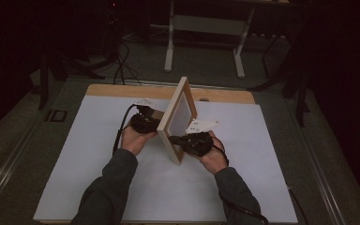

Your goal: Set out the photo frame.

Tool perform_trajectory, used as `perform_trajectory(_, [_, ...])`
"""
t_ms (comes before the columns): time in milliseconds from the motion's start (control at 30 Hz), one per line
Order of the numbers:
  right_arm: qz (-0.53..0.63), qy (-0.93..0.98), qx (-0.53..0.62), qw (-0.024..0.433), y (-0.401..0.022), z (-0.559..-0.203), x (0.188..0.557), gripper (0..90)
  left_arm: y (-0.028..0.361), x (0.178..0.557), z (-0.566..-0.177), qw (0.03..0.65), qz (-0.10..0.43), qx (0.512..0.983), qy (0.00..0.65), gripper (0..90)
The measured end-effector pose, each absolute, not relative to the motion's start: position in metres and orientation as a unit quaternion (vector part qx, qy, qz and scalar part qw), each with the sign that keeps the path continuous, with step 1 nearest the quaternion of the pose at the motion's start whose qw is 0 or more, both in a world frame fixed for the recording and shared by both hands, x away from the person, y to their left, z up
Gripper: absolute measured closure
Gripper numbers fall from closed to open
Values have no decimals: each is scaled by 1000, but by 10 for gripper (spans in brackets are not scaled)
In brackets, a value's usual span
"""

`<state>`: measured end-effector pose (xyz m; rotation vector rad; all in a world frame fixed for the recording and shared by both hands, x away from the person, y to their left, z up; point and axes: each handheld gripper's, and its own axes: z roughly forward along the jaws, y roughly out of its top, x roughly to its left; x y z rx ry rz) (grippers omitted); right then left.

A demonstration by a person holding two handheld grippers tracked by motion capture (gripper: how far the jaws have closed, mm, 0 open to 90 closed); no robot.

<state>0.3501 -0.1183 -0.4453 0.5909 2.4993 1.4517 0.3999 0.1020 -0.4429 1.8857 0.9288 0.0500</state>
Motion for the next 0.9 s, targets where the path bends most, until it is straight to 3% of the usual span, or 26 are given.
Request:
perform_trajectory(333, [474,850,202,110,-120,-447,350,851,114,397,-433,464,63,773,429,825])
perform_trajectory(633, [464,847,231,117,-131,-453,355,743,133,394,-422,465,60,757,456,668])
perform_trajectory(900, [454,847,248,120,-142,-458,358,706,142,386,-410,464,87,743,475,533])
